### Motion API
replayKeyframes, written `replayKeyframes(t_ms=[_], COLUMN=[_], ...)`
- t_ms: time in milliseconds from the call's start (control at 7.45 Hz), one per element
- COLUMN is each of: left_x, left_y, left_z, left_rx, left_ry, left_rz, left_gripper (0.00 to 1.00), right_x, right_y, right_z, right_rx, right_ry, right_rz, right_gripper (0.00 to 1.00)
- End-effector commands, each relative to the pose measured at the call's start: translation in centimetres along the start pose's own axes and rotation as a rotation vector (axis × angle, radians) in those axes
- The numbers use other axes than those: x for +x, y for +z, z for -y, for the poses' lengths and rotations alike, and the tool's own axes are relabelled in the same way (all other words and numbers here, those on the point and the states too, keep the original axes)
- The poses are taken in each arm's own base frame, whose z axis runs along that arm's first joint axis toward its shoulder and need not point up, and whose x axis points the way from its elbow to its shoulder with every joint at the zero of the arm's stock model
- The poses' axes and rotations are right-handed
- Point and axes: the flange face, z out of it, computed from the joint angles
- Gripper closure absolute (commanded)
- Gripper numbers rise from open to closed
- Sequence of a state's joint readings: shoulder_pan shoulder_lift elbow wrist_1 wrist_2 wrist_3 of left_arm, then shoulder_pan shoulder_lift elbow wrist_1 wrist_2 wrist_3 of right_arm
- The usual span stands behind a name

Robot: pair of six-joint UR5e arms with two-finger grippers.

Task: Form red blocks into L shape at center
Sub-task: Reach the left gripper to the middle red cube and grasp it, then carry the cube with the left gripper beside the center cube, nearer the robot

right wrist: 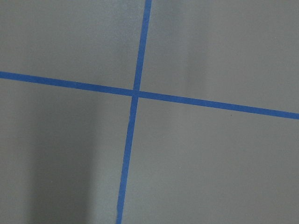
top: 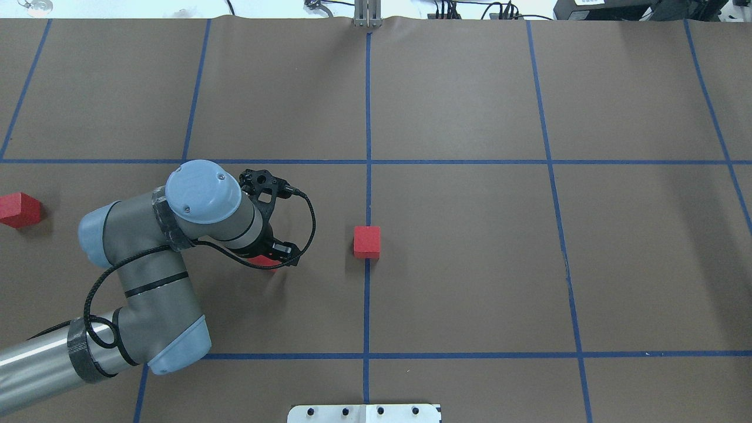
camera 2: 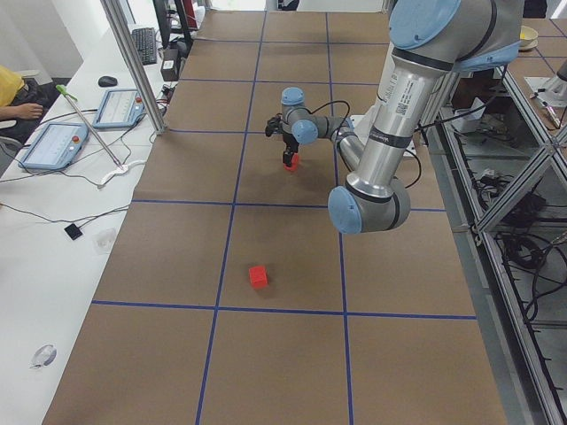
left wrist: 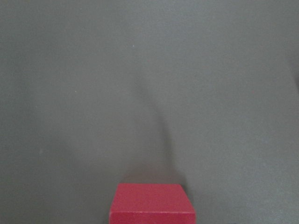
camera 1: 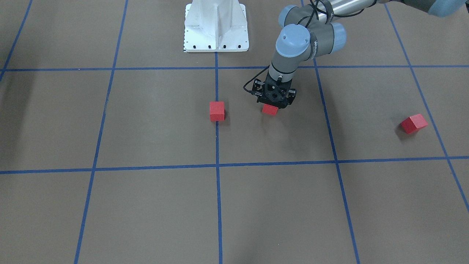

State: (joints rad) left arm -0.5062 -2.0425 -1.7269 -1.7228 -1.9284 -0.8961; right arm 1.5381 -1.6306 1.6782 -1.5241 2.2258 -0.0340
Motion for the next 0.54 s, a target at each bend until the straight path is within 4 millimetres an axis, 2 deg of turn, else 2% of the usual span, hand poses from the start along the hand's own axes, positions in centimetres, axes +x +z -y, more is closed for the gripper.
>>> replayKeyframes(t_ms=[0,403], left_x=[0.08,-0.12], left_y=[-0.04,-0.17], left_z=[-0.03,0.17], left_rx=[-0.004,0.000], left_ry=[0.001,-0.003], left_rz=[-0.004,-0.002], left_gripper=[0.21,0.21], right_x=[-0.04,-0.06], right_y=[0.03,-0.03], right_z=[0.02,0.10], right_rx=[0.000,0.001], right_ry=[-0.003,-0.004], right_rz=[0.000,-0.001], right_gripper=[0.01,0.01])
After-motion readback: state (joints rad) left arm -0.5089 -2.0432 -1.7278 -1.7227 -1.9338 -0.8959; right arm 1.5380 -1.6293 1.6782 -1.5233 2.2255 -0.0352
